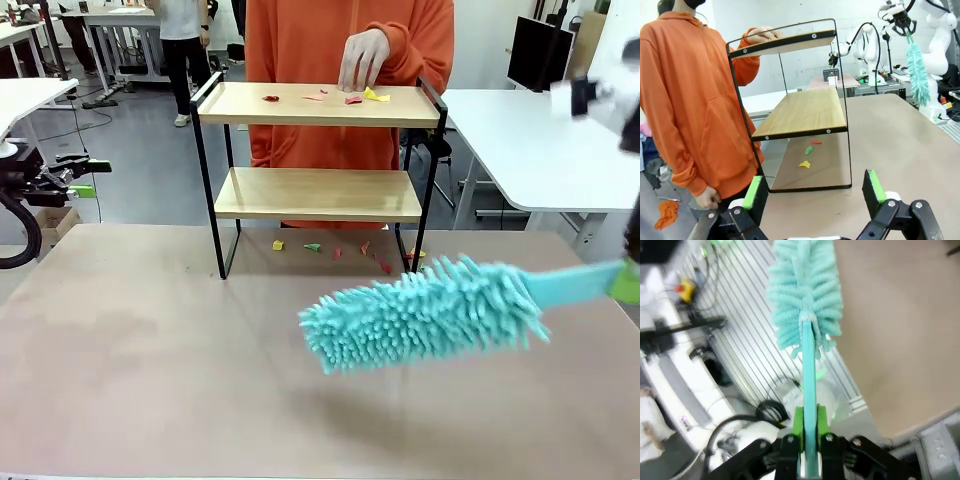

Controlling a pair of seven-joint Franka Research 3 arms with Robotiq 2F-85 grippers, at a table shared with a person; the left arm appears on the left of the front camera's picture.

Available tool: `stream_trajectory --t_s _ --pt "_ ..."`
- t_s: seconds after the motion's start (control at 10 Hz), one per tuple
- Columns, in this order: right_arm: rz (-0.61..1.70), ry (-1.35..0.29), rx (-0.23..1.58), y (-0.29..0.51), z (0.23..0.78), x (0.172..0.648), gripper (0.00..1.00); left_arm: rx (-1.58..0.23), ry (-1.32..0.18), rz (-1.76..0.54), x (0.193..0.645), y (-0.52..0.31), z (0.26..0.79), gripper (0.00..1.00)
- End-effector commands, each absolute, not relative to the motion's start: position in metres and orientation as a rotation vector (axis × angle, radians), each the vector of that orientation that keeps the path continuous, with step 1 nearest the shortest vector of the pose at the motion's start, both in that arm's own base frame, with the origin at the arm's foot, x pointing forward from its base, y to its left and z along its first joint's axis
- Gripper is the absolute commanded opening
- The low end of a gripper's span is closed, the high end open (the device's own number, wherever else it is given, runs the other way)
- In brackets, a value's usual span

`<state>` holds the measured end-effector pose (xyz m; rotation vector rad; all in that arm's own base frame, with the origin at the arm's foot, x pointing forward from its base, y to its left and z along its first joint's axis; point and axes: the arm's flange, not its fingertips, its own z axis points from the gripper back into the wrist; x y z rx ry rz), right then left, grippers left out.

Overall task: Clean the shelf.
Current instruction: Clean the specific section of the Shelf indicated by the human with the Duster.

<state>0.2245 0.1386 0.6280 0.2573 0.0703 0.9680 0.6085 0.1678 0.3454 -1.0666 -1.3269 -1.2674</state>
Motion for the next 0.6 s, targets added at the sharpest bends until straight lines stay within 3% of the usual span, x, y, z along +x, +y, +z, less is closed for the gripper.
stream_trajectory --t_s 0.0,0.5 --pt "0.787 -0.042 0.297 0.187 0.674 0.231 0.13 -1.067 -1.315 -1.276 0.606 0.165 0.348 1.0" --pt "0.381 -0.297 0.346 0.327 0.76 0.237 0.13 -1.067 -1.315 -1.276 0.606 0.165 0.348 1.0"
